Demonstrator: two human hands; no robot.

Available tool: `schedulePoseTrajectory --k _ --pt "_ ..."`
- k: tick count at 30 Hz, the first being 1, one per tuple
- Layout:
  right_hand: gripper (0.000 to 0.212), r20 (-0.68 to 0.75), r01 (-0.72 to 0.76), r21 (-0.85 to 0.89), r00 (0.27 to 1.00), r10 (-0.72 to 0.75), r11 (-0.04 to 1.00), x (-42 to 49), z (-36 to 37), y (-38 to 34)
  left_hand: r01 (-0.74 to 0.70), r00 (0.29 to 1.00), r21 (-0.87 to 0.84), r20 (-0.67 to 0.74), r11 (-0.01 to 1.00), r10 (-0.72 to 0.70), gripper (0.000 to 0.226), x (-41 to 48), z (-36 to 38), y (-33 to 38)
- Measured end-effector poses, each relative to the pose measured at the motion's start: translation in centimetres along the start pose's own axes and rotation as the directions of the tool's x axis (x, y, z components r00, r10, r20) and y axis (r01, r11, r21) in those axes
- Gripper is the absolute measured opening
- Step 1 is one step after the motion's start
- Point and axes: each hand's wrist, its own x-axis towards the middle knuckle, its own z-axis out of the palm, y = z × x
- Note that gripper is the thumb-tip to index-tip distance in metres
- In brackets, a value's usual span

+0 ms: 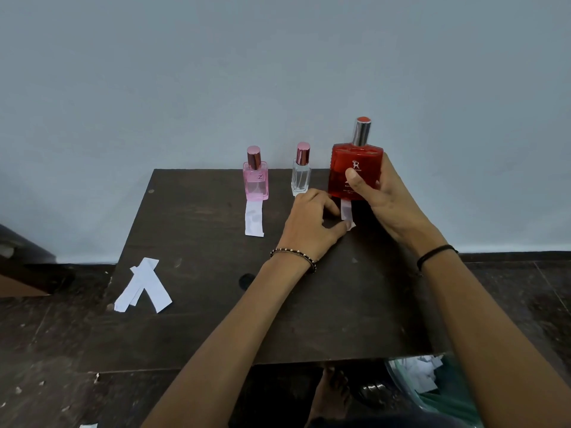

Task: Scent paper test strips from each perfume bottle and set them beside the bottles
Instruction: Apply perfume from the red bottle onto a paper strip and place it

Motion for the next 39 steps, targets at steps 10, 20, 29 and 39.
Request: schedulePoseTrajectory --k 10,20,29,39 --pt "0.051 0.062 -0.043 0.011 0.997 0.042 0.999 -0.6 -1.2 -0.2 -0.054 0.998 0.049 0.040 0.997 0.052 0.017 -0.2 -1.0 0.2" --pt "0.061 0.128 -0.064 -0.043 0.989 0.069 0.997 -0.5 -1.8 -0.2 -0.055 0.998 0.071 -0.018 0.996 0.057 0.018 -0.1 -0.2 -0.1" --pt "0.063 0.147 -0.067 -0.074 0.986 0.077 0.995 -0.2 -1.9 -0.2 0.006 0.999 0.047 -0.039 0.999 -0.004 0.031 0.0 0.6 0.3" --pt "0.080 0.203 -0.074 -0.099 0.975 0.092 0.992 0.0 -2.1 -0.9 0.023 0.997 -0.003 0.079 1.000 -0.023 0.031 0.0 -1.1 0.1"
